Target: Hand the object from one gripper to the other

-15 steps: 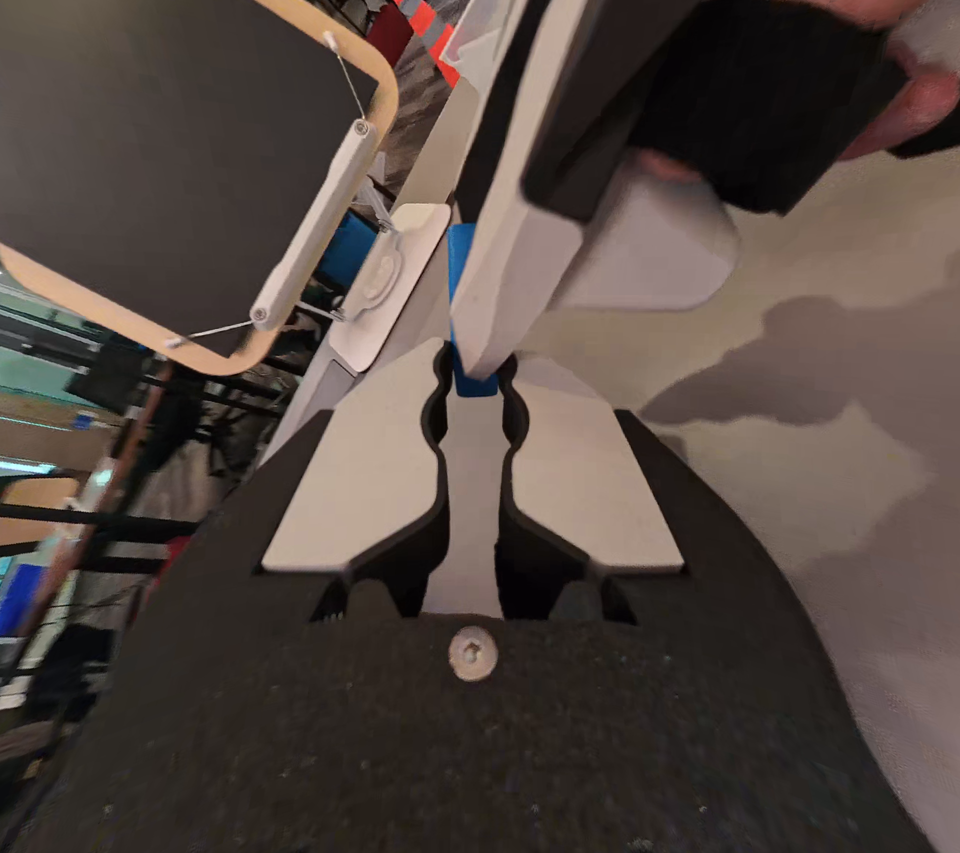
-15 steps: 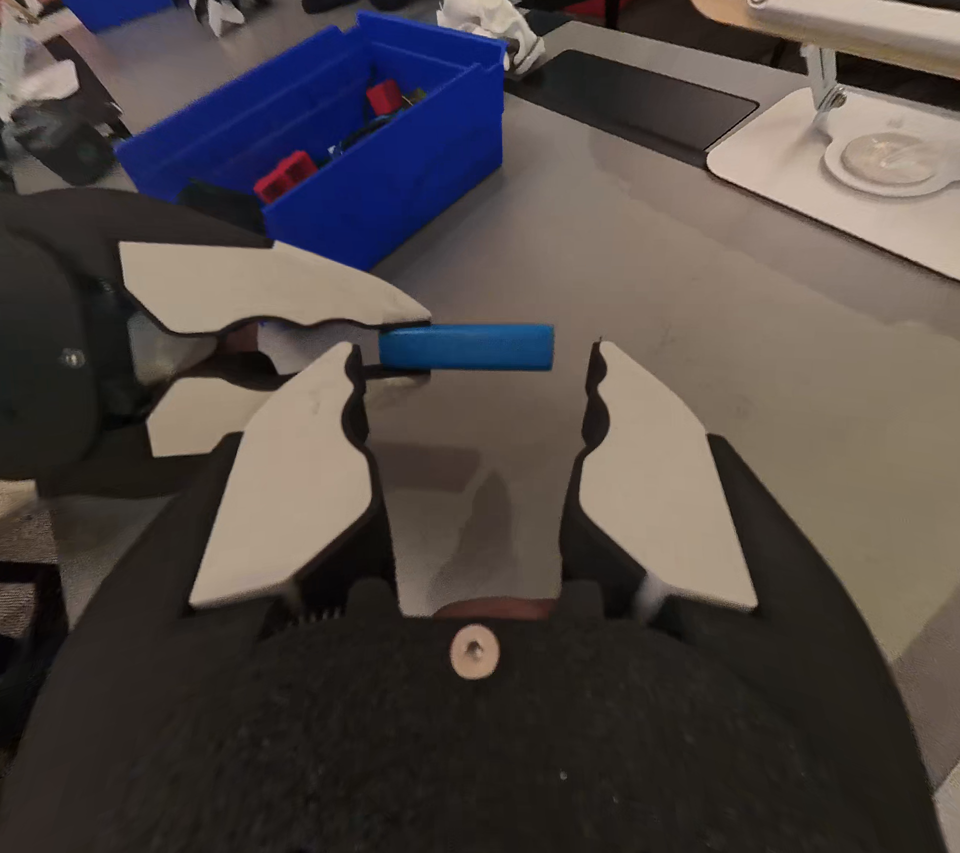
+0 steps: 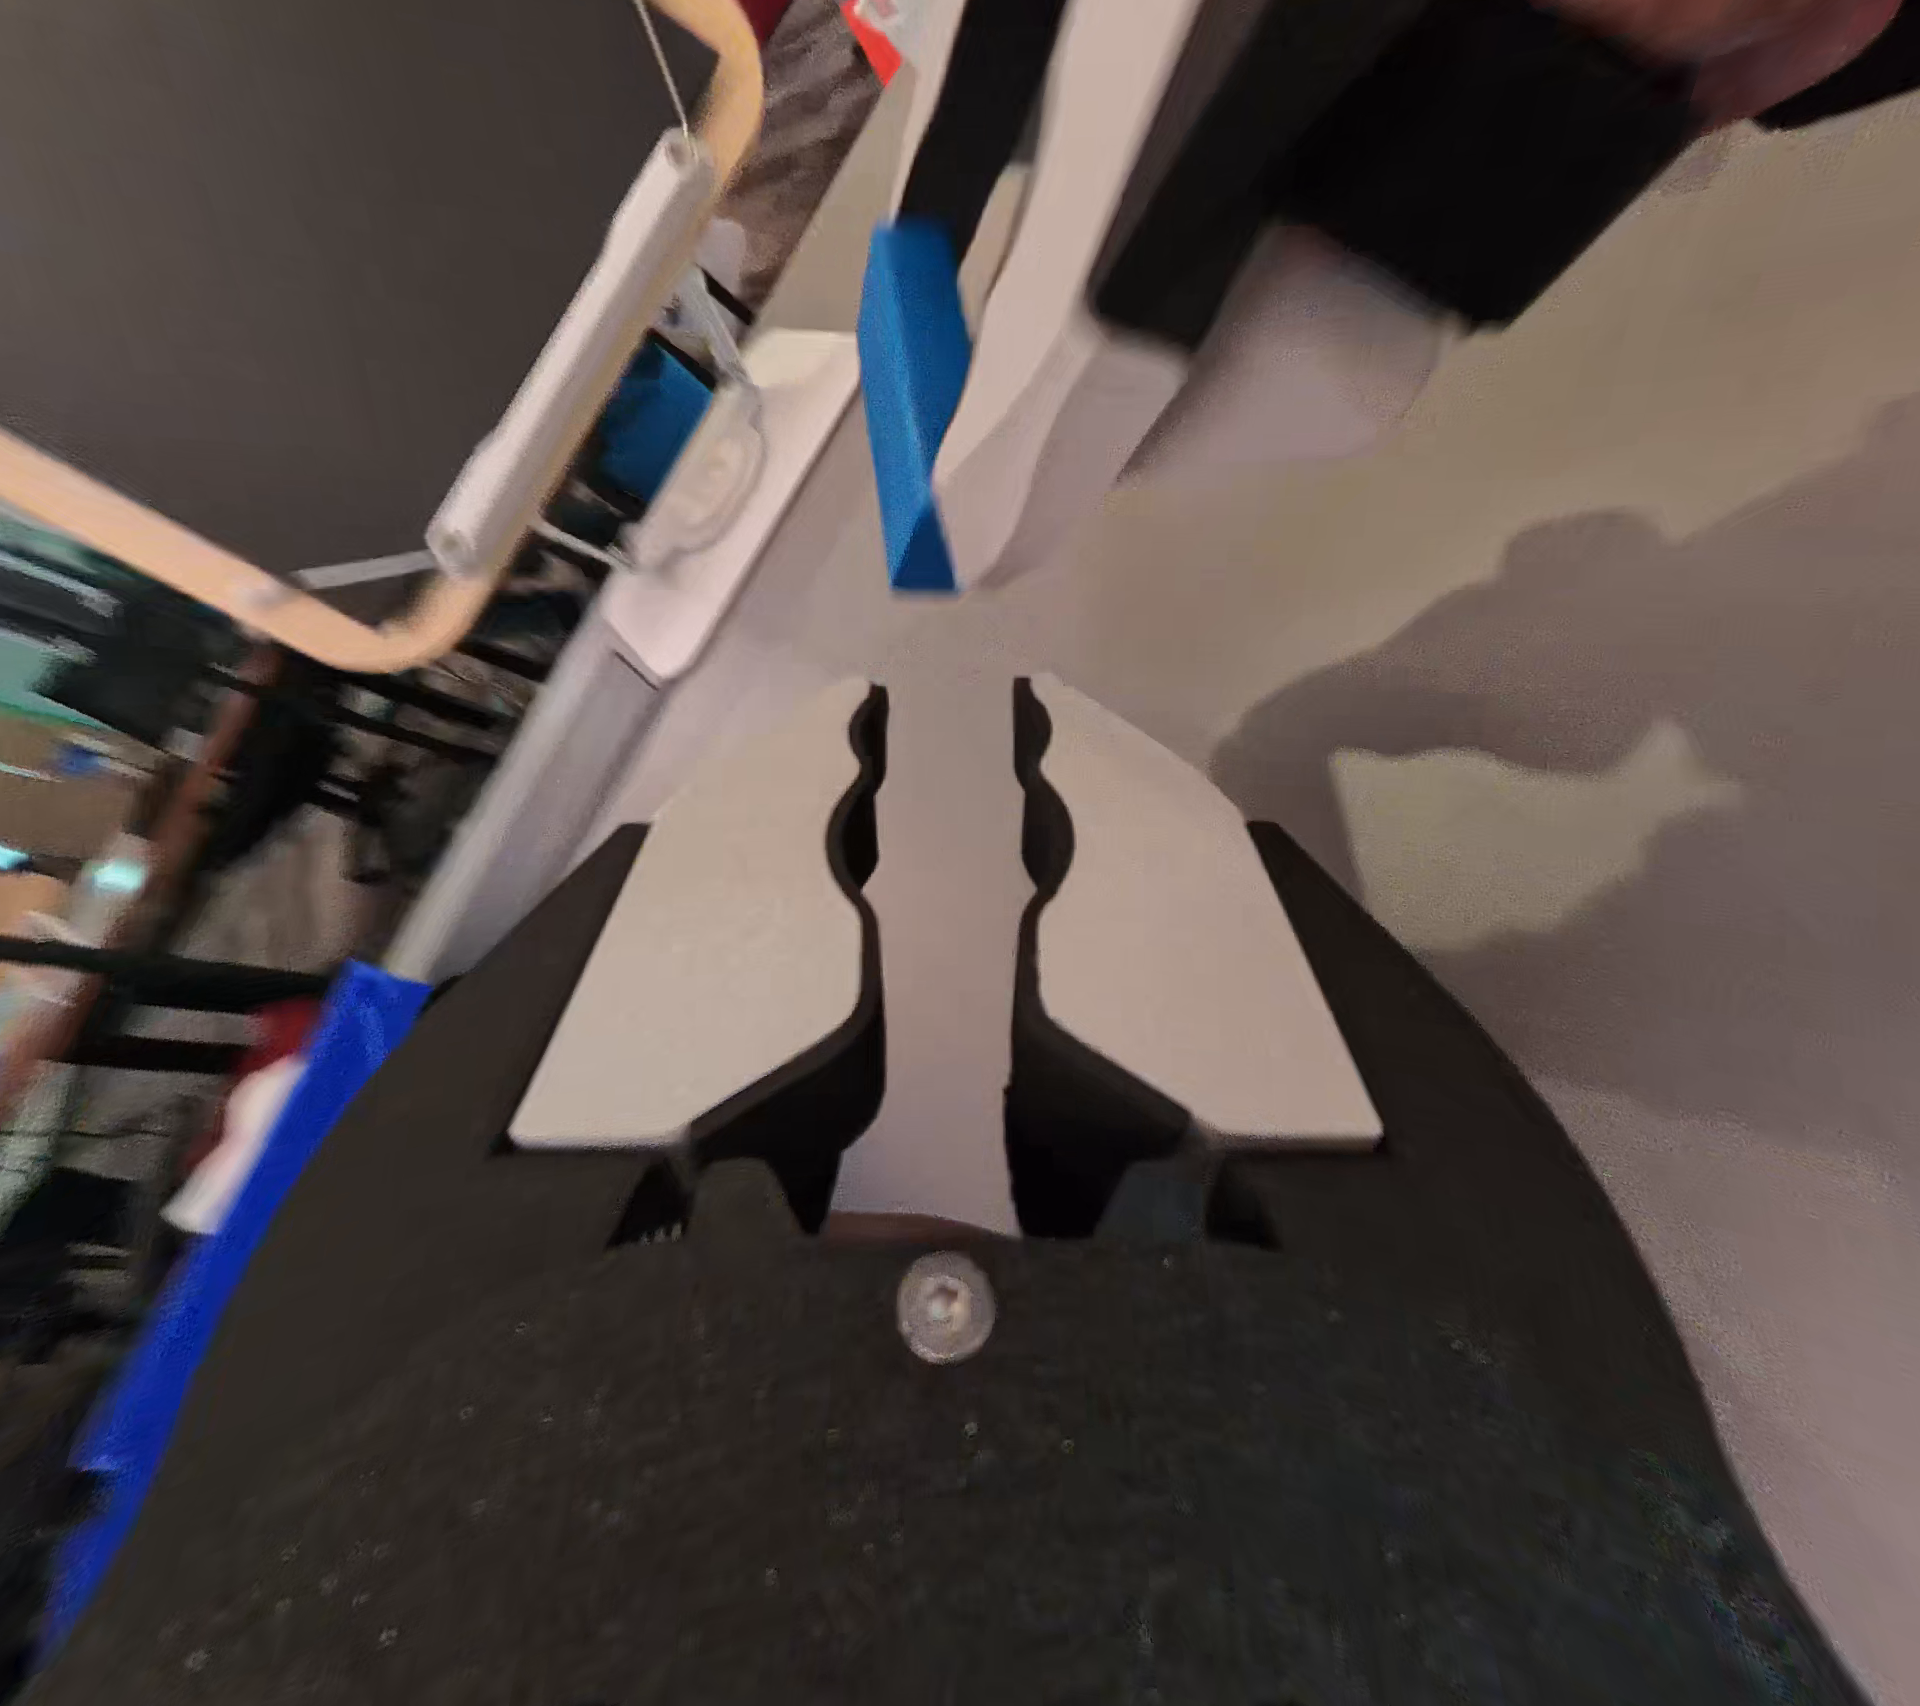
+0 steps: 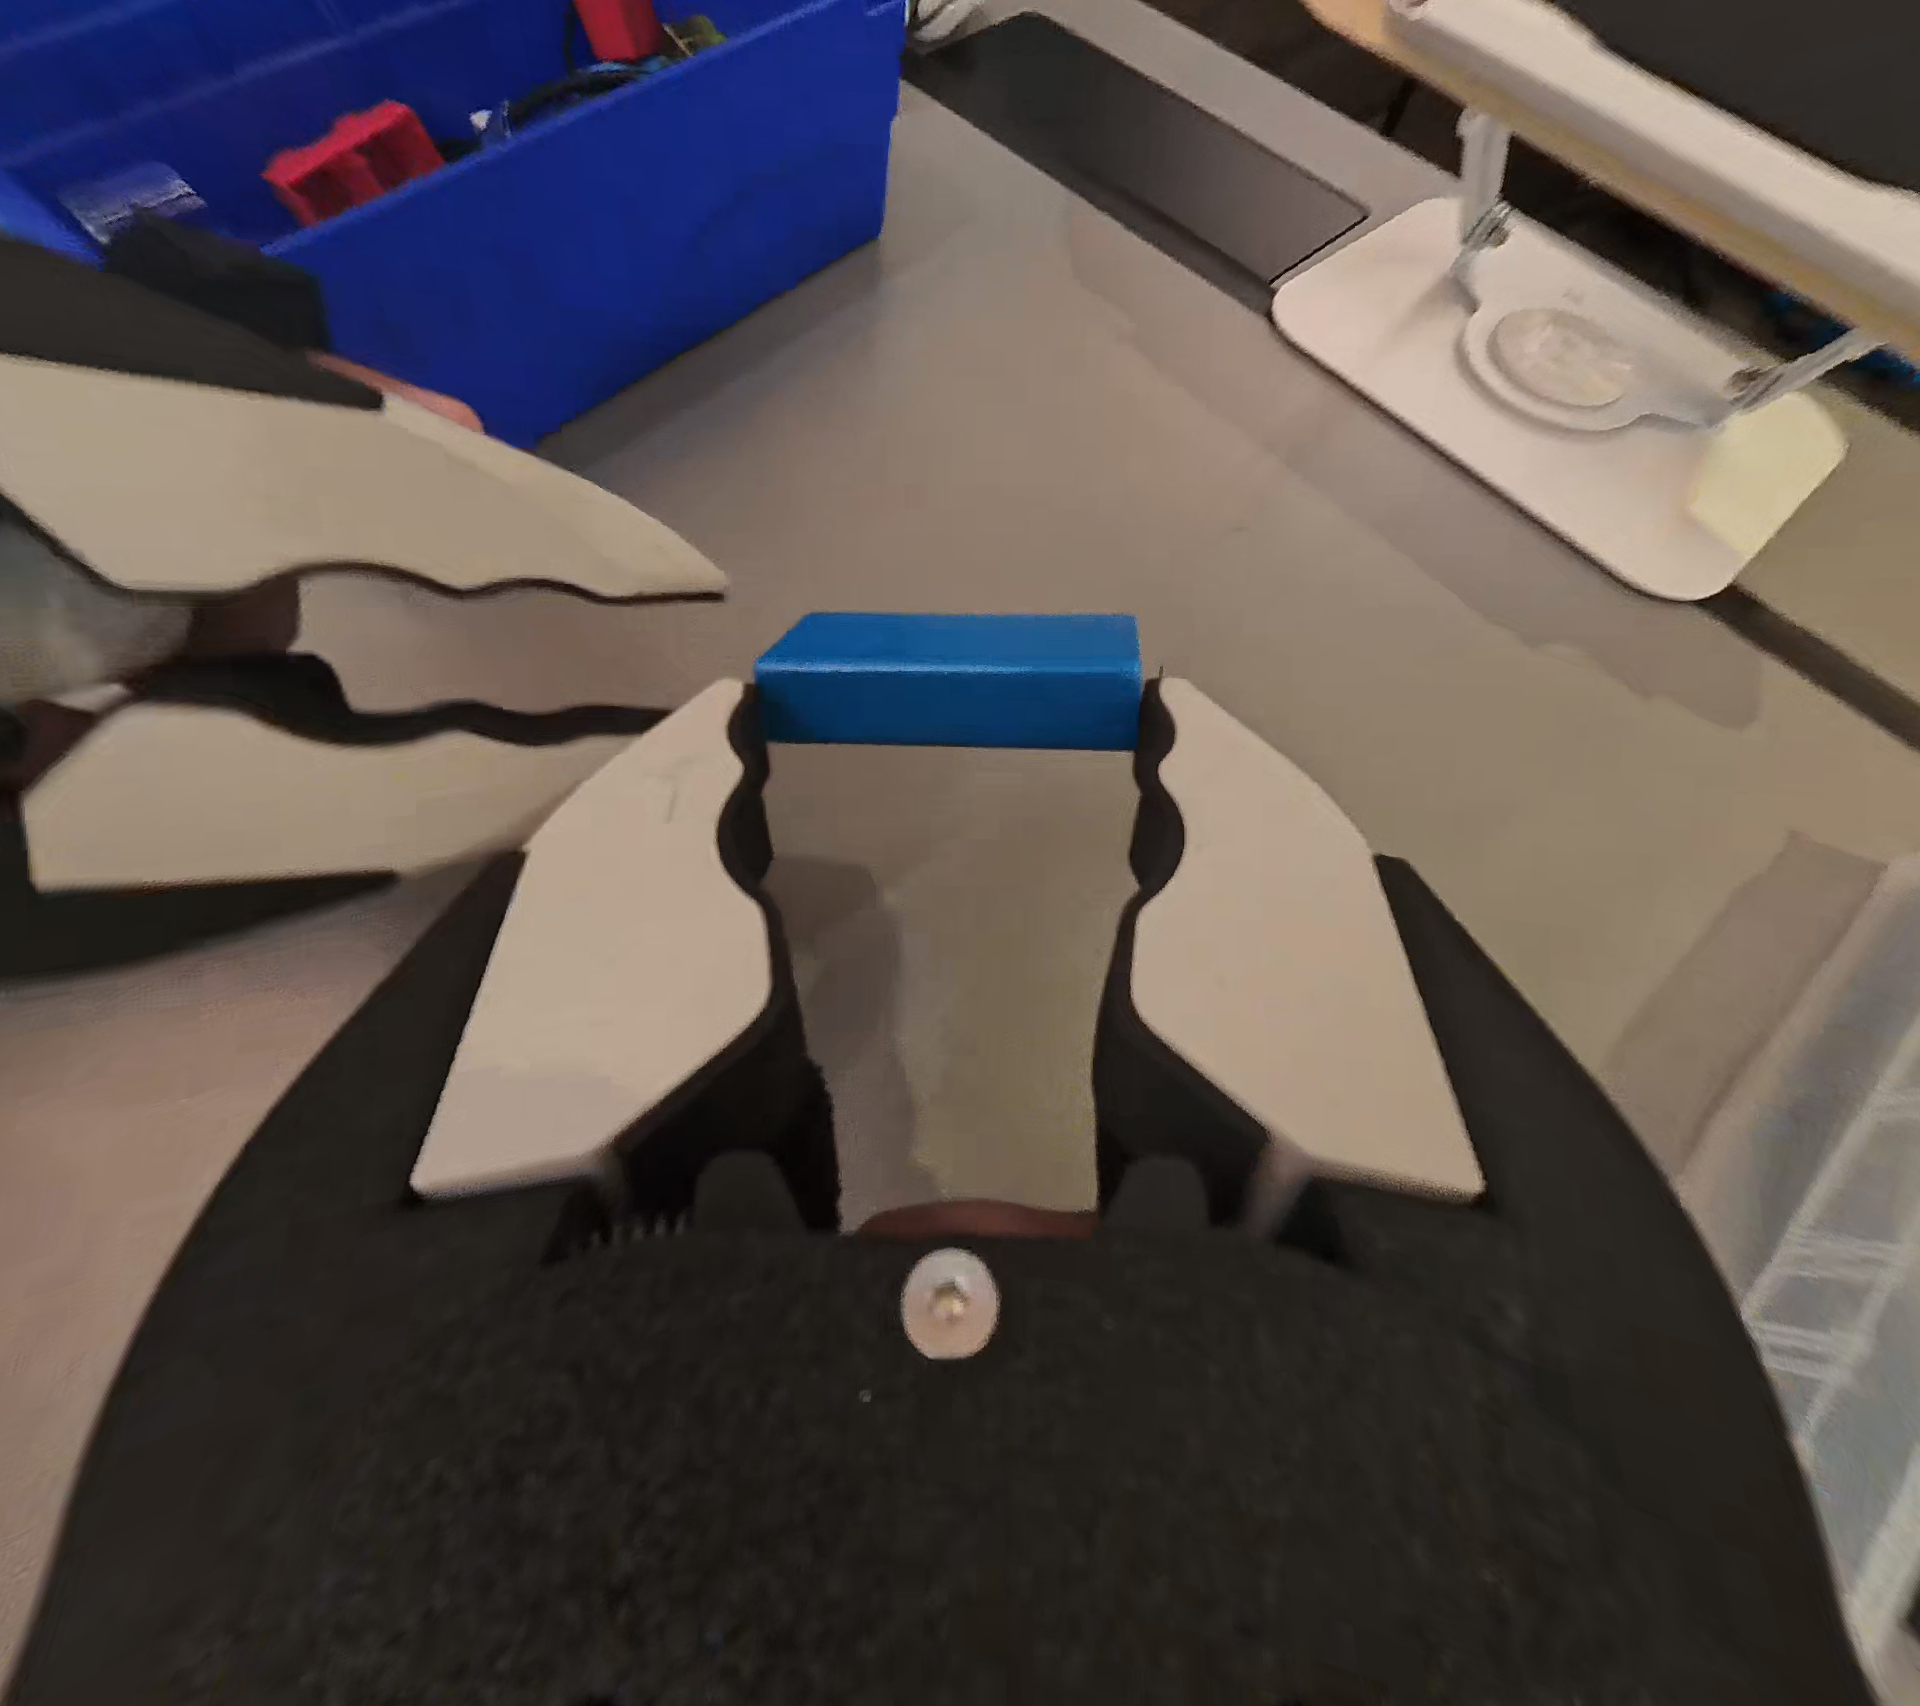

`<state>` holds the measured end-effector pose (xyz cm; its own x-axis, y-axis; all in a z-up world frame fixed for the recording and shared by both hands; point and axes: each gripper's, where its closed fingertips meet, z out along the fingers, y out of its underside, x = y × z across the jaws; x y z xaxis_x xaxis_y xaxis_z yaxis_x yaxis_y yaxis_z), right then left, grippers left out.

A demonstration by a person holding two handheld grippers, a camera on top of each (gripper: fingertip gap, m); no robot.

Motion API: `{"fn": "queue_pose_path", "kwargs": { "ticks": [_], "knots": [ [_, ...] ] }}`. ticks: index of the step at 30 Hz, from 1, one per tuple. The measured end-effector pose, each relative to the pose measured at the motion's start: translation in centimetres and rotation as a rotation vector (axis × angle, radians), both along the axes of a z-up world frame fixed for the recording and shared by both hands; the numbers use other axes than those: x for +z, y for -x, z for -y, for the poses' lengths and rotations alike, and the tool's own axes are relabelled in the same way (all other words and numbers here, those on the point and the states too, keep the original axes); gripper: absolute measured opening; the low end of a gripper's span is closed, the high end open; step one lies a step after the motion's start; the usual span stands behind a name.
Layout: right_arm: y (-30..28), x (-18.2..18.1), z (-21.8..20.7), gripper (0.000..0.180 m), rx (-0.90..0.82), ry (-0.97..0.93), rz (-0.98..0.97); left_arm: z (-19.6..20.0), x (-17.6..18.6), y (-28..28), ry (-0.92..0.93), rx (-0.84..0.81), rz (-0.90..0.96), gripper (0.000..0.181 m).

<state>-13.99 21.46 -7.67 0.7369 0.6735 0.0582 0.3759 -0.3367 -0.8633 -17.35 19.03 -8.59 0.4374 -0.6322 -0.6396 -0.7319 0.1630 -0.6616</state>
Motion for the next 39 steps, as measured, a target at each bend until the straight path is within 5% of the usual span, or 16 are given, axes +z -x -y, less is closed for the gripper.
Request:
{"fn": "queue_pose_path", "kwargs": {
  "ticks": [3, 8, 21, 24, 28, 35, 39],
  "knots": [
    [-0.9, 1.1, -0.1, 0.068, 0.078, -0.125, 0.016, 0.1, -0.7, 1.2, 0.287, 0.022, 0.253, 0.025],
    [-1.2, 0.4, 0.4, 0.068, 0.176, -0.362, 0.229, 0.5, 2.1, 0.4, 0.713, -0.063, 0.657, 0.063],
    [4.8, -2.0, 4.0, 0.068, 0.356, -0.572, 0.533, 1.9, 0.2, -0.7, 0.771, -0.12, 0.576, 0.055],
    [5.3, -2.2, 4.3, 0.068, 0.361, -0.592, 0.561, 1.9, 0.0, -0.4, 0.792, -0.128, 0.583, 0.033],
    [5.5, -2.1, 4.2, 0.068, 0.352, -0.591, 0.554, 1.7, 0.1, -0.2, 0.805, -0.127, 0.579, 0.033],
    [4.5, -1.0, 4.7, 0.076, 0.35, -0.375, 0.202, 1.4, 2.1, 0.5, 0.794, -0.171, 0.689, 0.033],
    [4.1, -0.9, 5.1, 0.071, 0.392, 0.102, -0.315, 2.0, 5.4, 1.1, 0.816, -0.293, 0.865, 0.033]
  ]
}}
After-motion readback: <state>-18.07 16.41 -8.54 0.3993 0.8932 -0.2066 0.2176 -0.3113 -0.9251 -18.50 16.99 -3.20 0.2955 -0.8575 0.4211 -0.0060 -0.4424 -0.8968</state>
